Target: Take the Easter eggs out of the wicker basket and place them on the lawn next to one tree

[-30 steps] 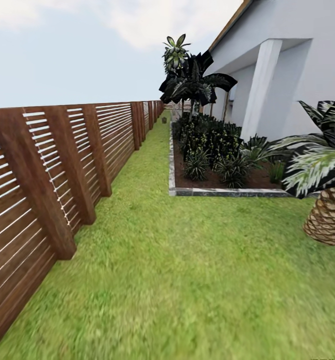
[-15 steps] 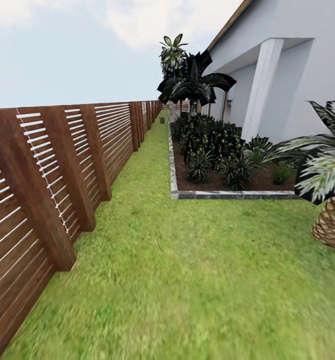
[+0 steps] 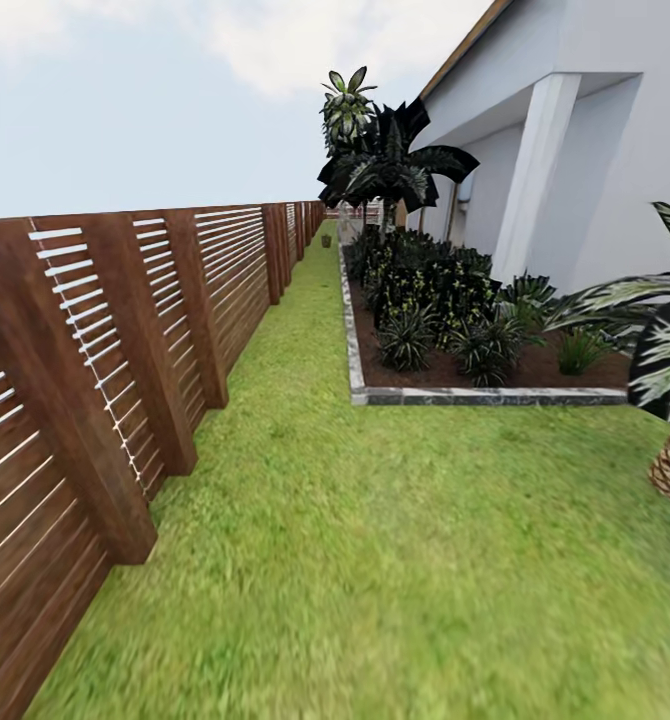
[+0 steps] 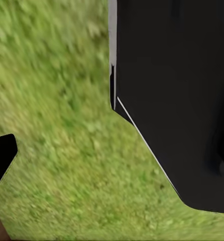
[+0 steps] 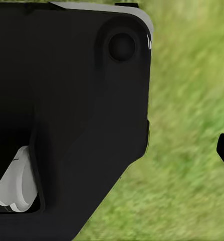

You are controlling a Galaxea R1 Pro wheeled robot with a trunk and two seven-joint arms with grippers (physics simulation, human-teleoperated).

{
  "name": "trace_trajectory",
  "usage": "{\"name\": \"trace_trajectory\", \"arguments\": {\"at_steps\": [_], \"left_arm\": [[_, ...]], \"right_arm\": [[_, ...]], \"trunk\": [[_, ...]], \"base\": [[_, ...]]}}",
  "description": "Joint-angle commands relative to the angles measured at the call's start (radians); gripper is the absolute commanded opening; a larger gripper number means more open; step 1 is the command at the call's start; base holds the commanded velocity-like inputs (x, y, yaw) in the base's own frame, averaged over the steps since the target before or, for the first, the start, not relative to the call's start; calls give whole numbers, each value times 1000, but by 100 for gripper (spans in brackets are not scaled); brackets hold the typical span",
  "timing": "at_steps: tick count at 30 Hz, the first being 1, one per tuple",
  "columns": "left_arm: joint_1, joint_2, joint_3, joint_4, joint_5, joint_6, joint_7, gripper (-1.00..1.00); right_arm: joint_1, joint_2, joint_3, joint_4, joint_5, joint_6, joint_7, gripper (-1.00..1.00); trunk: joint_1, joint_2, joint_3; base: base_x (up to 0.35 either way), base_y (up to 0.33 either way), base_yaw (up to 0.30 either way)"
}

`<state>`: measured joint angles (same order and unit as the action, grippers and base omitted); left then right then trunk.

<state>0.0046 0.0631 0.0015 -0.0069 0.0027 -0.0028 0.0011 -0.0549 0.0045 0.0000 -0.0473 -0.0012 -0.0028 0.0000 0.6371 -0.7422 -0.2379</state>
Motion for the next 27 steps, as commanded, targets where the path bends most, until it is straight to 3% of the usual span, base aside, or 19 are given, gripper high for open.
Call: {"name": "trace_trajectory", "arguments": {"at_steps": [1,10,27], "left_arm": [[0,0,0,-1,0,0,0,100],[0,0,0,-1,0,0,0,100],[0,0,0,-1,0,0,0,100]], "right_arm": [[0,0,0,0,0,0,0,100],[0,0,-1,0,0,0,0,100],[0,0,-1,0,0,0,0,100]], "trunk": [[1,-1,-1],[1,-1,-1],[1,-1,-1]], "base": [[293,169,0],[312,102,0],[322,4,0]]}}
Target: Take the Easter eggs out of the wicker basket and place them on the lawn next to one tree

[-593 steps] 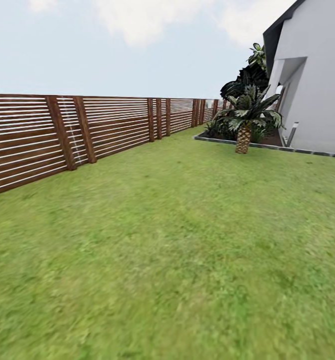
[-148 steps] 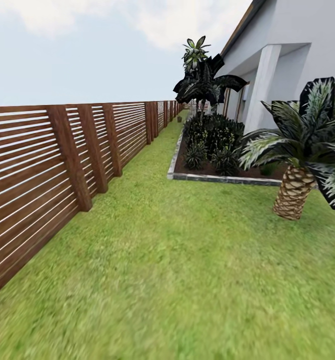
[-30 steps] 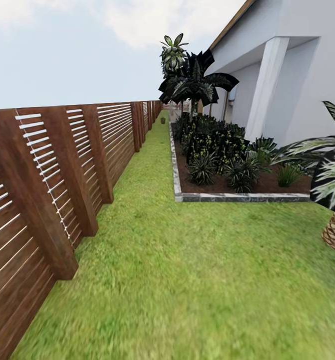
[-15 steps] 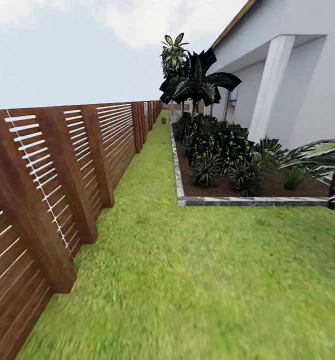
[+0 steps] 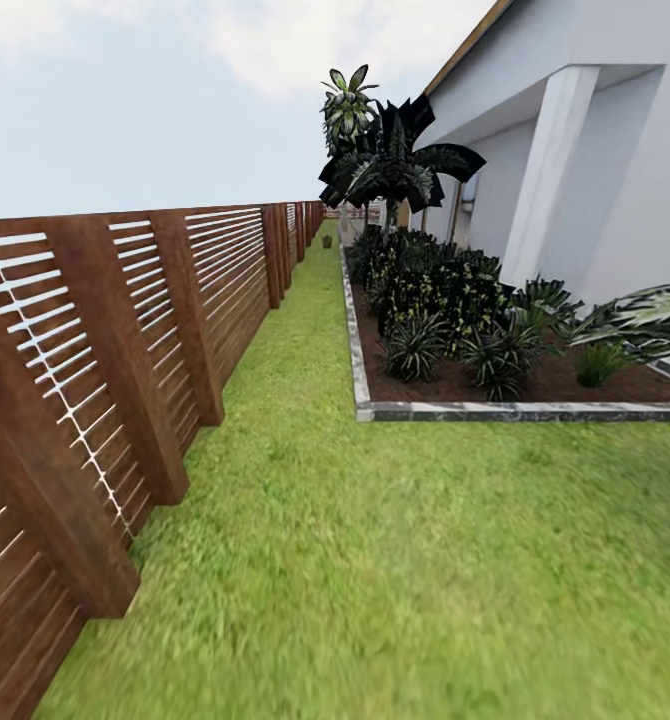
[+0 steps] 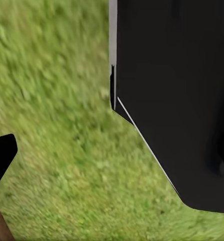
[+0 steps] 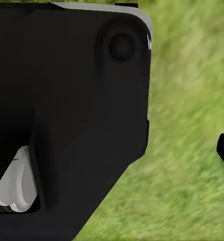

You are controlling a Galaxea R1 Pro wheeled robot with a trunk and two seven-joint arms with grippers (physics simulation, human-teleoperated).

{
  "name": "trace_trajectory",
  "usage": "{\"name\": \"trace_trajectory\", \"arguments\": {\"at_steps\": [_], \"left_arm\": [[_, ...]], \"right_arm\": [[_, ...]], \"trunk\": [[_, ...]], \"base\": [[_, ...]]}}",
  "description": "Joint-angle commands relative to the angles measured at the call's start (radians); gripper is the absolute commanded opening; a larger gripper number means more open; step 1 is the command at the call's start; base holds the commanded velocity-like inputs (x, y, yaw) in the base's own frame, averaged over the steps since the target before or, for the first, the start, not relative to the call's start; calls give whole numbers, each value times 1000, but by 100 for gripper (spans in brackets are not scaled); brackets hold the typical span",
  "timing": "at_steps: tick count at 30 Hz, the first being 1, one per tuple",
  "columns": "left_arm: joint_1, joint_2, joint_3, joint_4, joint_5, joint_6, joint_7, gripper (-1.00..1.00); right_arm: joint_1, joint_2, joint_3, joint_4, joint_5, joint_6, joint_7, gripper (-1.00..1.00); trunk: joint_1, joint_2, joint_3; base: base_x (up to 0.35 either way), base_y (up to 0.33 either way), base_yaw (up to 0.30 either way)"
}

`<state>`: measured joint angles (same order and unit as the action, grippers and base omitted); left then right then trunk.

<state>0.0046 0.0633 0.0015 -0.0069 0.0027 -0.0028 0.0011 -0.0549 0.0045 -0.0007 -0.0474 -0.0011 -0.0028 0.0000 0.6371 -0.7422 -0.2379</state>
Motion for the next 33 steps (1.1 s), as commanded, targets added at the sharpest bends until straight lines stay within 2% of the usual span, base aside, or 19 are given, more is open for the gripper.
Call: {"name": "trace_trajectory", "arguments": {"at_steps": [1,15,22,33], "left_arm": [[0,0,0,-1,0,0,0,100],[0,0,0,-1,0,0,0,100],[0,0,0,-1,0,0,0,100],[0,0,0,-1,0,0,-1,100]], "right_arm": [[0,0,0,0,0,0,0,100],[0,0,0,0,0,0,0,100],[0,0,1,0,0,0,0,100],[0,0,0,0,0,0,0,100]], "trunk": [[1,-1,-1],[1,-1,-1],[1,-1,-1],[1,-1,-1]], "base": [[323,0,0],[323,87,2],[323,123,149],[323,116,7]]}}
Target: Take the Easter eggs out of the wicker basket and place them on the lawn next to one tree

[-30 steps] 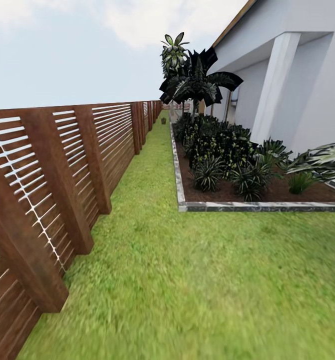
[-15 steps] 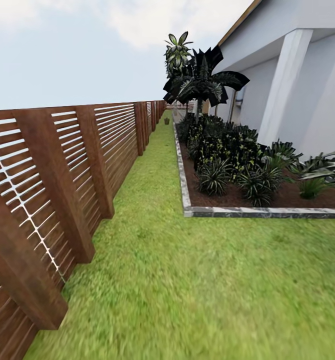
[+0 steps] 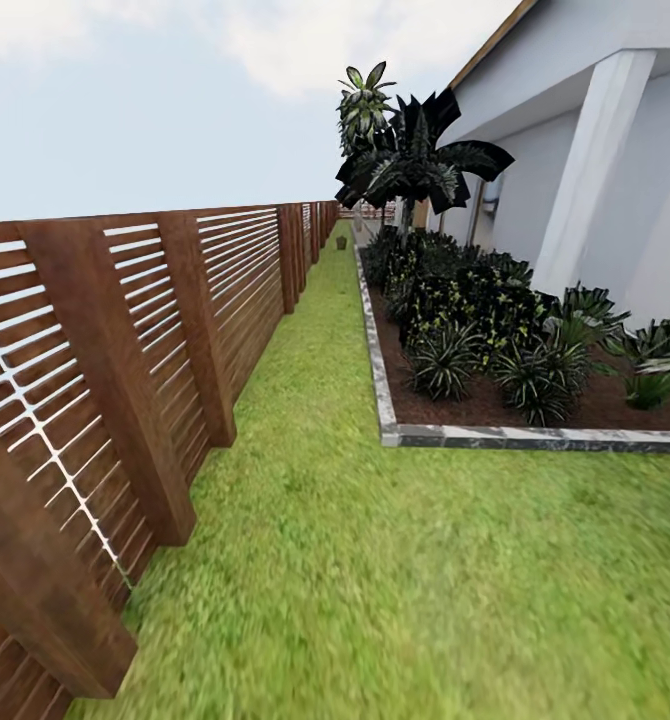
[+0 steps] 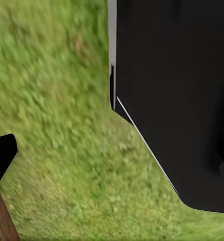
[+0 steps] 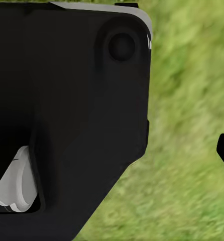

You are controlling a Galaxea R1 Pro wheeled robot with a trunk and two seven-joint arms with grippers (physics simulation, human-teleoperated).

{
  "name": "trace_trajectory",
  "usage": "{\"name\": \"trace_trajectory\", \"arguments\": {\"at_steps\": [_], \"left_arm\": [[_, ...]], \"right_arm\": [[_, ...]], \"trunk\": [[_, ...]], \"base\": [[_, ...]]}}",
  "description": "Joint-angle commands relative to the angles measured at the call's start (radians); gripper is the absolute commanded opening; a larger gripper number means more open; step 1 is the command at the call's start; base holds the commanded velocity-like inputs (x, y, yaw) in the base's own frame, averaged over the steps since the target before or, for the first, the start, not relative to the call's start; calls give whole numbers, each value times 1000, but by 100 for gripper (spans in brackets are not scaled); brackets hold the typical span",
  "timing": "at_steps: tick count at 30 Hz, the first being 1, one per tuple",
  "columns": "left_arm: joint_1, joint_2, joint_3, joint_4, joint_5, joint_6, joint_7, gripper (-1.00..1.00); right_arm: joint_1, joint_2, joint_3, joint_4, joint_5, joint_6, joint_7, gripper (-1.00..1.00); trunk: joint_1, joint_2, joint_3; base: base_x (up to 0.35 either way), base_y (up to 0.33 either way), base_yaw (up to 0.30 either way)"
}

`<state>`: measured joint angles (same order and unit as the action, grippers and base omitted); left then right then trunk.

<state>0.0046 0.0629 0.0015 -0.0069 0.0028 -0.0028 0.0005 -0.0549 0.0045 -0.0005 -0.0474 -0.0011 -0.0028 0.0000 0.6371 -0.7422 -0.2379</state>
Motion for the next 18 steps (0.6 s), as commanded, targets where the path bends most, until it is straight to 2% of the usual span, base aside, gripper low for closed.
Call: {"name": "trace_trajectory", "arguments": {"at_steps": [1,9,18], "left_arm": [[0,0,0,-1,0,0,0,100],[0,0,0,-1,0,0,0,100],[0,0,0,-1,0,0,0,100]], "right_arm": [[0,0,0,0,0,0,0,100],[0,0,0,0,0,0,0,100],[0,0,0,0,0,0,0,100]], "trunk": [[1,-1,-1],[1,-1,-1],[1,-1,-1]], "base": [[323,99,0],[323,92,0],[326,7,0]]}}
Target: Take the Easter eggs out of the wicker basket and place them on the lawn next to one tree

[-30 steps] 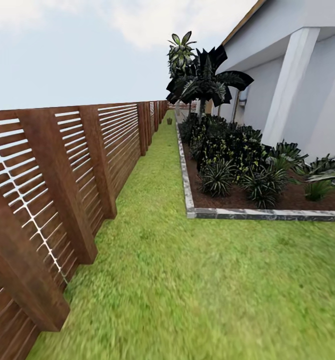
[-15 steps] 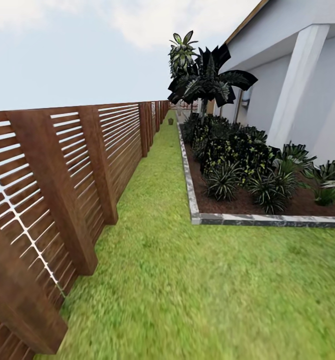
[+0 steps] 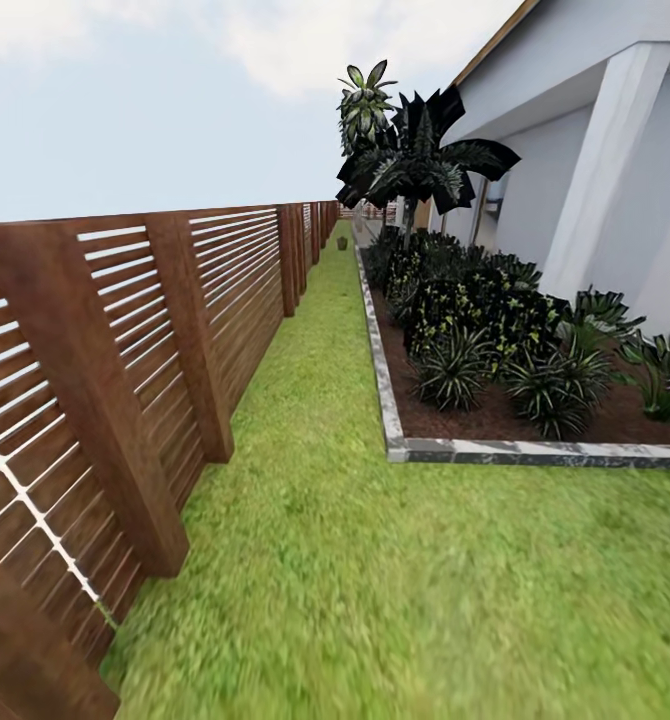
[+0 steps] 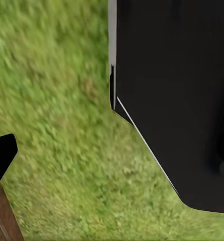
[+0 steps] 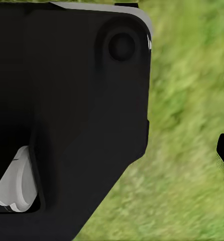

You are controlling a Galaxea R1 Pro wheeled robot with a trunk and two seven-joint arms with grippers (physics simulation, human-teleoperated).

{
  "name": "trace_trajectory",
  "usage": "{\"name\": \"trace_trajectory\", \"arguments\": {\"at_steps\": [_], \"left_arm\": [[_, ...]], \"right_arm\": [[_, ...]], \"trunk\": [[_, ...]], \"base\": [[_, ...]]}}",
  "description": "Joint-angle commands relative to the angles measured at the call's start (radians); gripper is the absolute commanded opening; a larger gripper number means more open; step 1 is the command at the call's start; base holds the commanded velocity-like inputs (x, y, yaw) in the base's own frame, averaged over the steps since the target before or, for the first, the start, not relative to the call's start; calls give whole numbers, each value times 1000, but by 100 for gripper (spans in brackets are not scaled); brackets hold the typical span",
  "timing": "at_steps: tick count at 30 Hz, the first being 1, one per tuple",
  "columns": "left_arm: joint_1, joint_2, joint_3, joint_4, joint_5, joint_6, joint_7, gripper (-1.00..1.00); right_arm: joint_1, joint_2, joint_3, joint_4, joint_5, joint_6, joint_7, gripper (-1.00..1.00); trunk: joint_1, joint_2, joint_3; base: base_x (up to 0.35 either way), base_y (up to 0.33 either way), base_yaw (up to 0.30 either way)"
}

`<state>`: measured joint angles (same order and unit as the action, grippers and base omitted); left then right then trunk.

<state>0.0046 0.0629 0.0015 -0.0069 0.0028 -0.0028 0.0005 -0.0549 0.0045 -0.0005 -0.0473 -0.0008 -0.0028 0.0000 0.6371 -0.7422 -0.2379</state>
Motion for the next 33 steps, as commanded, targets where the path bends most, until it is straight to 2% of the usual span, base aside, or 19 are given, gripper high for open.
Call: {"name": "trace_trajectory", "arguments": {"at_steps": [1,15,33], "left_arm": [[0,0,0,0,0,0,0,100],[0,0,0,-1,0,0,0,100],[0,0,0,-1,0,0,1,100]], "right_arm": [[0,0,0,0,0,0,0,100],[0,0,0,0,-1,0,0,100],[0,0,-1,0,-1,0,0,100]], "trunk": [[1,-1,-1],[1,-1,-1],[1,-1,-1]], "base": [[327,0,0],[327,7,0],[327,99,0]]}}
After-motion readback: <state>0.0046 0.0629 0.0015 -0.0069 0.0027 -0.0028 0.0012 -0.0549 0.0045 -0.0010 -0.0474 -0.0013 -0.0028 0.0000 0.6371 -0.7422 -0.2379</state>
